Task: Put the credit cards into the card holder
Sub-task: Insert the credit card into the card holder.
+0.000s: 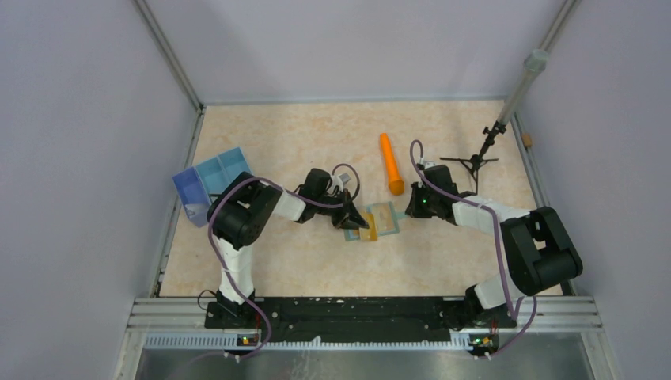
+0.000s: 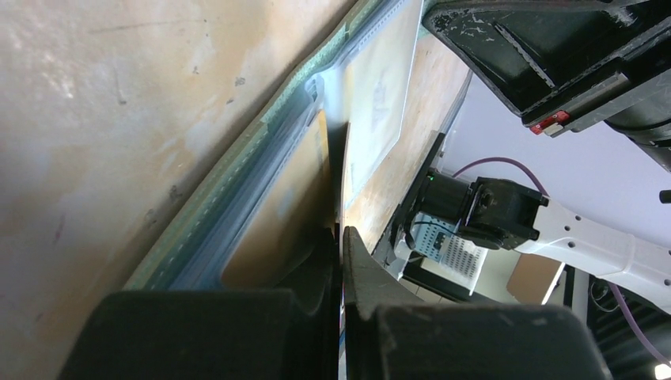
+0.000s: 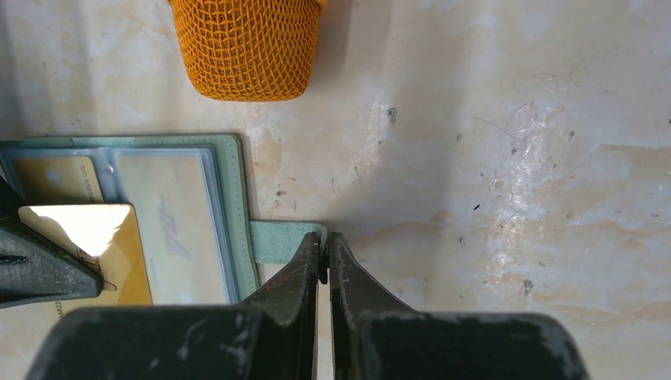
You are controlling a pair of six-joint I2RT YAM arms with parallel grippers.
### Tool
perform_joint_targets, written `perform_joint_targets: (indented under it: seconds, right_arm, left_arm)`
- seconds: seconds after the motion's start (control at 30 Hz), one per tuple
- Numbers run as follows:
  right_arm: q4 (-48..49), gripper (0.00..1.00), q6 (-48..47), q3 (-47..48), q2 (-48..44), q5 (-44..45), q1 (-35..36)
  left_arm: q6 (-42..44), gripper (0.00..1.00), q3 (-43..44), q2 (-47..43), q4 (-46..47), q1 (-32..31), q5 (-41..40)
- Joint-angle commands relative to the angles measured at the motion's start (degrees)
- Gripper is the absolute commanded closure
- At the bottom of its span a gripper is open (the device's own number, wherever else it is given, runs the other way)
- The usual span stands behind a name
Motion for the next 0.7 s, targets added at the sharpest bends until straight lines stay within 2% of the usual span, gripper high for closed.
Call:
perform_joint_targets:
  seconds: [0.0, 0.67]
  right_arm:
    - [-1.5, 1.0, -1.2, 1.5, 0.8, 1.6, -0.6]
    - [-2.1, 1.0, -1.2, 1.6, 0.4, 1.7, -0.5]
  left_arm:
    - [0.1, 1.0, 0.7, 1.1, 1.7, 0.5, -1.6]
    - [-1.3, 1.0, 1.4, 3.9, 5.7, 1.4, -4.0]
